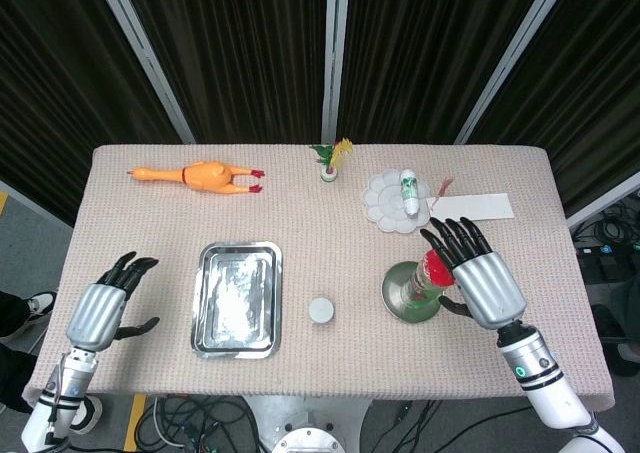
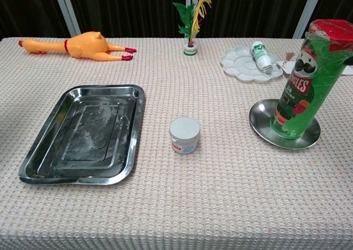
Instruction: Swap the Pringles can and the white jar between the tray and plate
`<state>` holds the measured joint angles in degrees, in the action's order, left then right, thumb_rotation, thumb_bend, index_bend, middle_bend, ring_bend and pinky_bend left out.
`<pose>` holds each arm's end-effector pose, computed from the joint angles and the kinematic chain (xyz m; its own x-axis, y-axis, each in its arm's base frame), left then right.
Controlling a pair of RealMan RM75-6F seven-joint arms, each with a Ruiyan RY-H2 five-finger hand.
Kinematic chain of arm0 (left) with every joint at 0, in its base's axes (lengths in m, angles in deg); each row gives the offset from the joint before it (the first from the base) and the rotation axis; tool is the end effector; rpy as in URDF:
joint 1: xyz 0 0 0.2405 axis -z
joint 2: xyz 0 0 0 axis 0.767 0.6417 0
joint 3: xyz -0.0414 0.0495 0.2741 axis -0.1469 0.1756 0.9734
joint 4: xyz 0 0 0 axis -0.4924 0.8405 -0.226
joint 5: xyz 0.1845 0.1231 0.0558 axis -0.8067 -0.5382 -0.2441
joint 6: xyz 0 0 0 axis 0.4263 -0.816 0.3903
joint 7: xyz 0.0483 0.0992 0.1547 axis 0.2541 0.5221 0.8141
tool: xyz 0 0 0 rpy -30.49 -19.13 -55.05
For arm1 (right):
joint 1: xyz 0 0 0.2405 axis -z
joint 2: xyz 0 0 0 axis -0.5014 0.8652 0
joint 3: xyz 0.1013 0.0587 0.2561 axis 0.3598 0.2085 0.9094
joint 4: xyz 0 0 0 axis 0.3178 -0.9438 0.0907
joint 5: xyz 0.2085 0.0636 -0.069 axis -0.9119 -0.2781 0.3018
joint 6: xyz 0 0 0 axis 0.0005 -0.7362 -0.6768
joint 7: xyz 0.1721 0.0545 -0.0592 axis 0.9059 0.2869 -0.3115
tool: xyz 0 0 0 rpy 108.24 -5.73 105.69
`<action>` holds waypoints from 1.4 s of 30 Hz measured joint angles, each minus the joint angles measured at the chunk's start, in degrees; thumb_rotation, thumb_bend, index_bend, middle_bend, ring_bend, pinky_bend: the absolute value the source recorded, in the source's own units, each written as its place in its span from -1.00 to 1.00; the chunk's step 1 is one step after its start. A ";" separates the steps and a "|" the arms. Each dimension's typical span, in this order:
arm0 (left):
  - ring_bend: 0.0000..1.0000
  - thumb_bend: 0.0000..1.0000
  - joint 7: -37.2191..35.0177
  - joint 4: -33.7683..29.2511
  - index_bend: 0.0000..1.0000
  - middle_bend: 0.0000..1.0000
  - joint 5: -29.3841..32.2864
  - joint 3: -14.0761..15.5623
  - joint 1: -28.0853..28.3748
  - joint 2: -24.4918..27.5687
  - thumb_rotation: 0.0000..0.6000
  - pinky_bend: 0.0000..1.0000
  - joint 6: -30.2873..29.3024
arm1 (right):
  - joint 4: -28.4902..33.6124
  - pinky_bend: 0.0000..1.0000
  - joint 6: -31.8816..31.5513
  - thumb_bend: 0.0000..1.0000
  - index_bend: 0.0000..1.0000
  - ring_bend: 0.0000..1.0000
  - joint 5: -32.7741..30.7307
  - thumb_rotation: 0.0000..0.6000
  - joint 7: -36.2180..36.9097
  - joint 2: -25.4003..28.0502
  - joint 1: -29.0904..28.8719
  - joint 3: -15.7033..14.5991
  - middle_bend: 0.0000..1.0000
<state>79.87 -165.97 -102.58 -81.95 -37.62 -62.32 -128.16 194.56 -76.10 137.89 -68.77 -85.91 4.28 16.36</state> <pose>-0.2863 0.2612 0.0655 0.2657 0.0741 0.9612 0.9395 -0.2433 -0.2410 -0.1701 -0.3059 0.1187 0.4575 0.0374 0.8884 -0.8004 -0.4180 0.4298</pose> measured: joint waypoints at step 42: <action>-0.71 -0.71 15.51 8.82 -0.55 -0.55 -2.87 -5.64 33.36 -21.86 1.00 -0.20 32.40 | -9.14 -1.00 -14.76 -1.00 -1.00 -1.00 -1.64 1.00 27.15 9.90 12.35 7.76 -1.00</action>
<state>95.38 -157.15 -105.46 -87.59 -4.26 -84.18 -95.76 185.41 -90.86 136.25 -41.62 -76.00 16.64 24.12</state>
